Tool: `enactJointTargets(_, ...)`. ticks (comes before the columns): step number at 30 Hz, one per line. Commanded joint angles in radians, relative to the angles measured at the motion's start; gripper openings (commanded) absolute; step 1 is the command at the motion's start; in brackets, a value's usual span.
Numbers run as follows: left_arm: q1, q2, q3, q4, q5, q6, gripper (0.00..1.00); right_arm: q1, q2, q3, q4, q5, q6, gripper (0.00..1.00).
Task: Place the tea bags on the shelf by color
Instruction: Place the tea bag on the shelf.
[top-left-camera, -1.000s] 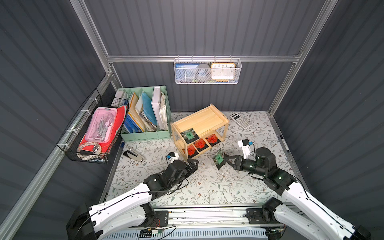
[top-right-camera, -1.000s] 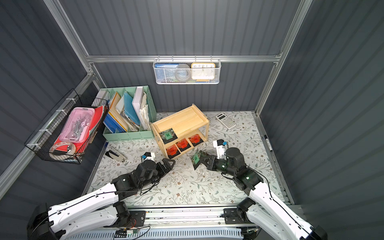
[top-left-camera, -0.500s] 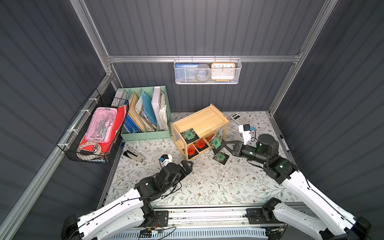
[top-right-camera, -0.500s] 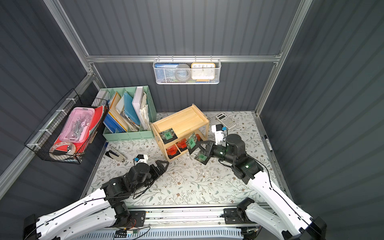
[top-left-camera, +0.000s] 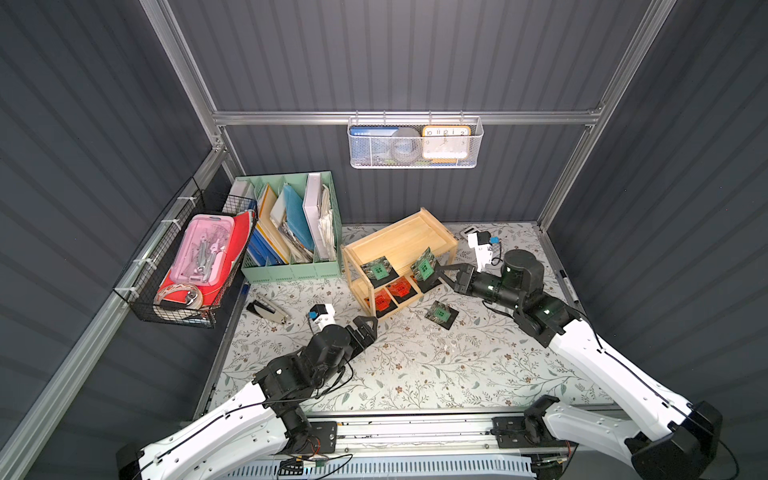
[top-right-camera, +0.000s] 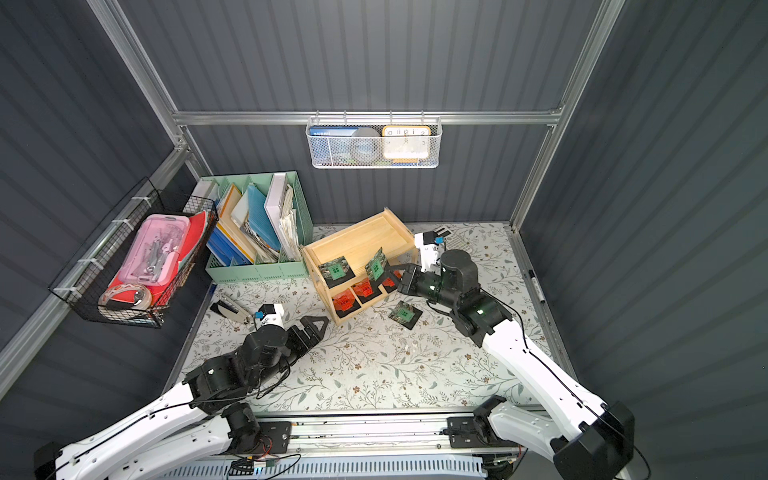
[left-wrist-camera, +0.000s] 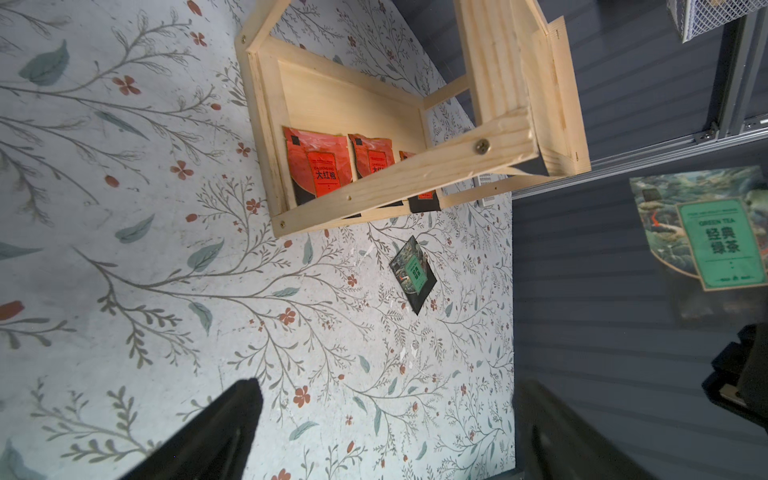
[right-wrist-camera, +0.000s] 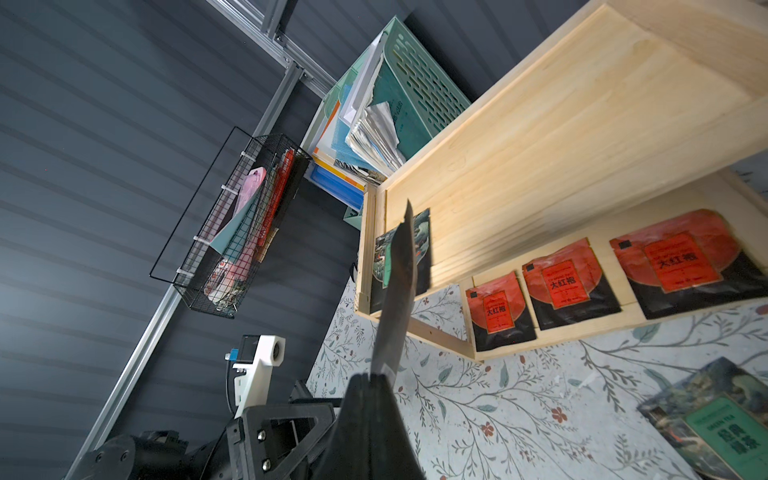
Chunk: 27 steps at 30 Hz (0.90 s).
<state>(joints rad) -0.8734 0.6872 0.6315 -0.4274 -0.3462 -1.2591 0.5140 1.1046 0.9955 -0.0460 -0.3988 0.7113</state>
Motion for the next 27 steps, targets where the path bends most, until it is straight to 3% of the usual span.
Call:
enactJointTargets(1,-0.003,-0.032,0.027,-0.058,-0.07,0.05,1.0,-0.003,0.028,0.039,0.042,0.016,-0.028,0.0)
enactJointTargets(15,-0.003,-0.042,0.05,-0.048,-0.138,0.19,1.0,-0.008,0.223,0.154,0.078,-0.008,-0.102,0.0)
enactJointTargets(27,-0.002,-0.074,0.05,-0.062,-0.175,0.217,1.0,-0.017,0.37,0.257,0.067,-0.02,-0.088,0.0)
